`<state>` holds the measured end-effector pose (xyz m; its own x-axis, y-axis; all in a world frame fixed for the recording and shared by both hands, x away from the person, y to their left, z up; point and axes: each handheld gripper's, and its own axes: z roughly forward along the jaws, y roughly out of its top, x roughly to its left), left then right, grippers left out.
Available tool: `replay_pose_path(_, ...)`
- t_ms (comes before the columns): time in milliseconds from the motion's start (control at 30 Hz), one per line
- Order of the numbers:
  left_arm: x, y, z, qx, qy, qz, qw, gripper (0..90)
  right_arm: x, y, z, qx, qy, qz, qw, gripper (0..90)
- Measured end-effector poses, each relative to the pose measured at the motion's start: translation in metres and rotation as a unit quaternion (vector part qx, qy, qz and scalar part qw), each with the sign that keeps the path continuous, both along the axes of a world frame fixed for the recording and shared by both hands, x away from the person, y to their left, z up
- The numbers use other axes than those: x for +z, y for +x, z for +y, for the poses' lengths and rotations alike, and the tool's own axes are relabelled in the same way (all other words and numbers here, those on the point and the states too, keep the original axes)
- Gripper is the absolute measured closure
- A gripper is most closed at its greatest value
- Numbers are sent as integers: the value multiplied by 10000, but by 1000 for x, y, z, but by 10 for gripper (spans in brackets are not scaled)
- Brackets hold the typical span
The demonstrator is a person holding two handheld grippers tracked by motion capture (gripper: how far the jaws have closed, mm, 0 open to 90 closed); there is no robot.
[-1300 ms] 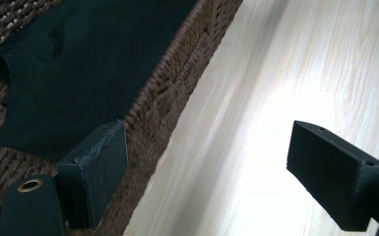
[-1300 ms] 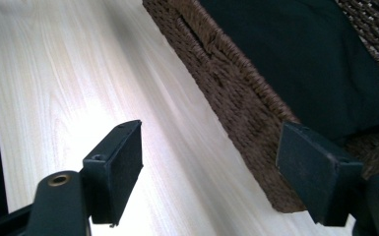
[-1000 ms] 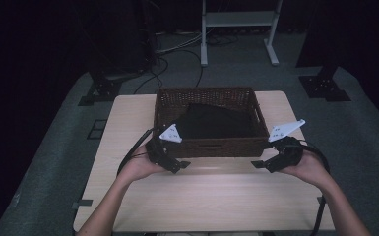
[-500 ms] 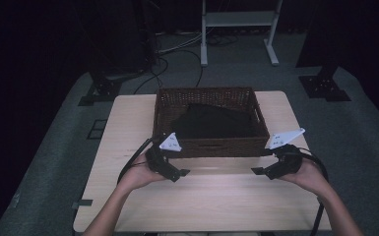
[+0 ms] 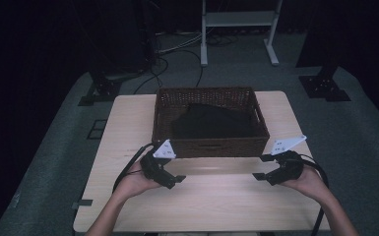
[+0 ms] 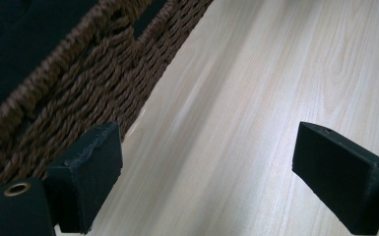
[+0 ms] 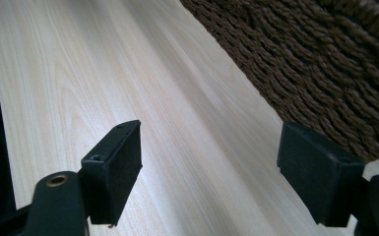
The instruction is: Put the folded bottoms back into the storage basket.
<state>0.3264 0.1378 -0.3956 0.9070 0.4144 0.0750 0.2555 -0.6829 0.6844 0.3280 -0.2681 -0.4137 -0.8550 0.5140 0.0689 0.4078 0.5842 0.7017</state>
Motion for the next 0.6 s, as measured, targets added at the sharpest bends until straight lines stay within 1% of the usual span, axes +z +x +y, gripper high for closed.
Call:
replay_pose_path(100, -3, -2, 2, 22, 11, 7, 10000, 108, -2, -1, -1, -16, -8, 10, 10000, 239)
replay_pose_path(133, -6, -3, 4, 47, -1, 26, 10000, 106, -3, -2, -3, -40, 20, 10, 10000, 239)
replay_pose_path(233, -8, -4, 6, 66, -8, 33, 10000, 102, -6, -3, -5, -69, 43, 17, 10000, 240)
replay_pose_path(267, -10, -6, 7, 79, 17, 8, 10000, 102, -9, -4, -6, -96, 64, 63, 9999, 240)
replay_pose_path(300, -10, -6, 7, 79, 17, 8, 10000, 102, -9, -4, -6, -96, 64, 63, 9999, 240)
replay_pose_path(333, -12, -7, 8, 94, -17, 30, 10000, 102, -12, -5, -7, -101, 82, 76, 9999, 239)
replay_pose_path(400, -15, -8, 8, 92, 14, 28, 10000, 101, -14, -6, -8, -114, 76, 80, 9999, 240)
replay_pose_path(467, -17, -9, 9, 99, -8, 52, 9999, 100, -16, -7, -9, -134, 102, 98, 9998, 240)
replay_pose_path(567, -19, -10, 10, 113, 9, 20, 9999, 99, -18, -9, -10, -148, 116, 117, 9998, 240)
replay_pose_path(600, -22, -11, 12, 137, -69, 42, 9999, 98, -19, -9, -11, -153, 133, 138, 9997, 240)
